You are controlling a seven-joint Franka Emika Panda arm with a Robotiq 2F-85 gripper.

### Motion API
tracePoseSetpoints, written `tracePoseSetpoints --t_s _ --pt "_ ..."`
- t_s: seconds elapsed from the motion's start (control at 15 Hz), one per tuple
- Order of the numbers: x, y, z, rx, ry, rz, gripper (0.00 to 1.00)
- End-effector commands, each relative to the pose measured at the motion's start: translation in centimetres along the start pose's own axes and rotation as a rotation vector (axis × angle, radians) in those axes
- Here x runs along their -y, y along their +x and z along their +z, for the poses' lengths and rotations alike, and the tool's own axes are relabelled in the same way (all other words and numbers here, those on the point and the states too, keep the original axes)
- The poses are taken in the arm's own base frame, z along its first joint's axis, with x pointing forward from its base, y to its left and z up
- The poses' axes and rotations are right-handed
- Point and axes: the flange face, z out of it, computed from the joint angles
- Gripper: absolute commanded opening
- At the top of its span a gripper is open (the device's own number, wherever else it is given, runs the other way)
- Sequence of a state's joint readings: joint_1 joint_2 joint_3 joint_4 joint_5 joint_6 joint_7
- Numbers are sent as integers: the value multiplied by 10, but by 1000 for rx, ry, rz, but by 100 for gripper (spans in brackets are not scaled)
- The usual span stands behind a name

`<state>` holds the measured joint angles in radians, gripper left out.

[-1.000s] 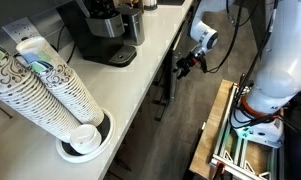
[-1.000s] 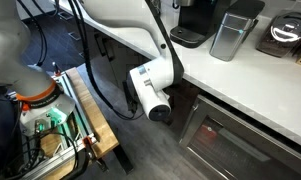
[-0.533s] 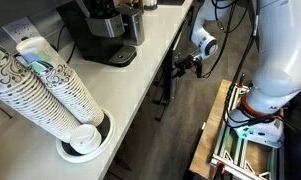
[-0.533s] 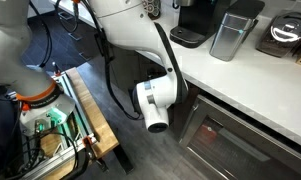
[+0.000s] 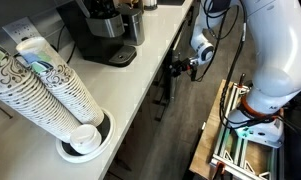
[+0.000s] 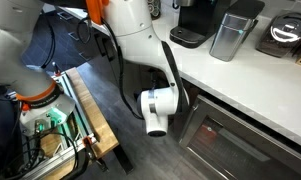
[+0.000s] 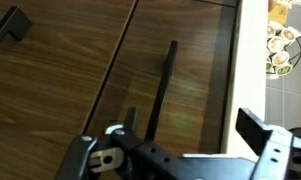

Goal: Open the top drawer

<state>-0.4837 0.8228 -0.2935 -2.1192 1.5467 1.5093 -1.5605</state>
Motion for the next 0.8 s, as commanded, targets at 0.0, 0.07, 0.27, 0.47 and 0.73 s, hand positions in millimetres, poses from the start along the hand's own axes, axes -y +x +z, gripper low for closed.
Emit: tracePoseSetpoints --t_s 0.0,0.07,0.27,0.47,0.73 --pt "-20 6 0 -67 50 -26 100" --pt "-23 7 1 -80 60 -24 97" --pt "-32 11 2 -118 81 -25 88" --pt "-38 14 2 -146 91 -22 79" --pt "-46 15 2 -167 93 -8 87"
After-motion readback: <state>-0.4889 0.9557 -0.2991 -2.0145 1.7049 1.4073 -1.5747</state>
